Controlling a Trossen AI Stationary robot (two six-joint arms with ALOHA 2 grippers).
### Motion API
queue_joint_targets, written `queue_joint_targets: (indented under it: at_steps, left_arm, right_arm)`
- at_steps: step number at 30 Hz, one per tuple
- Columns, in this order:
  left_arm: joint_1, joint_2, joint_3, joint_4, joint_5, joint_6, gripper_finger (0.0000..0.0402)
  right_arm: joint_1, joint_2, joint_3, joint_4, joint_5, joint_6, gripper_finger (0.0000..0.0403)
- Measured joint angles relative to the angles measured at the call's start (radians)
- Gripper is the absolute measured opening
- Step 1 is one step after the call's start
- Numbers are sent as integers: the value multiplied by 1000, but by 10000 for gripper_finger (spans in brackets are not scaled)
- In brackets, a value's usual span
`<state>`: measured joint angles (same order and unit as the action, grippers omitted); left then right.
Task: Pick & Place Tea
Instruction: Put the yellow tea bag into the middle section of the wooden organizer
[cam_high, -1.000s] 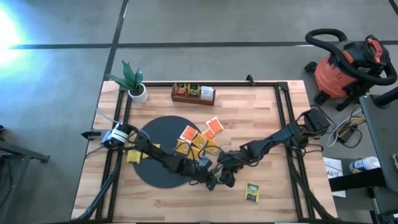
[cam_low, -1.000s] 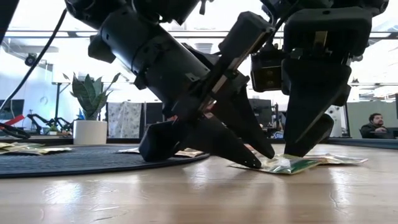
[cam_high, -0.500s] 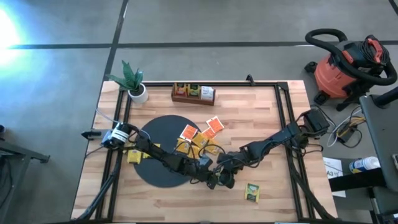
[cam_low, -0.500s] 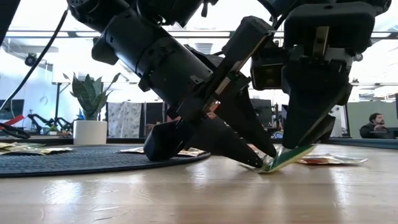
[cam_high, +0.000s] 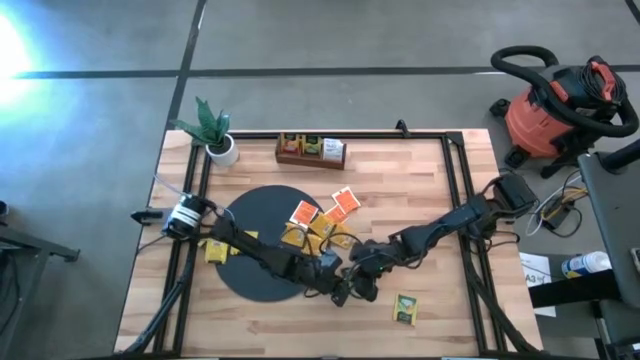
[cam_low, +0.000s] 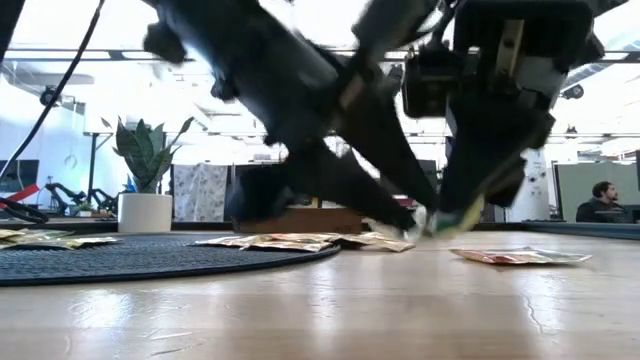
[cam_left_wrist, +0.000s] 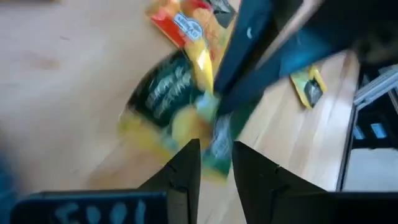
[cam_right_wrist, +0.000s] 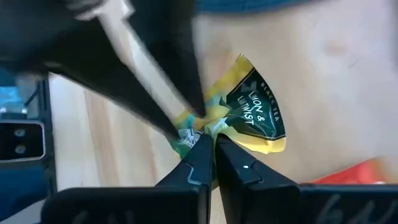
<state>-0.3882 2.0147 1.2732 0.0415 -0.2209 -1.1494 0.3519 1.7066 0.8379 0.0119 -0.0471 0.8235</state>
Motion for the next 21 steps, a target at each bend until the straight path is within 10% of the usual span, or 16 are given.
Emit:
queue_joint_targets:
  at_steps: [6,16,21]
  left_arm:
    - [0,-169,-1,-249,-145,80,87]
    - [10,-397,-1,-278,-277,75,87]
    - [21,-418,-2,-259,-286,73,87]
  right_arm:
    - [37,-118,0,-81,45,-69,11]
    - [168,-249,127,-380,614,-408,11]
    - [180,-231,227,-482,713,-493,11]
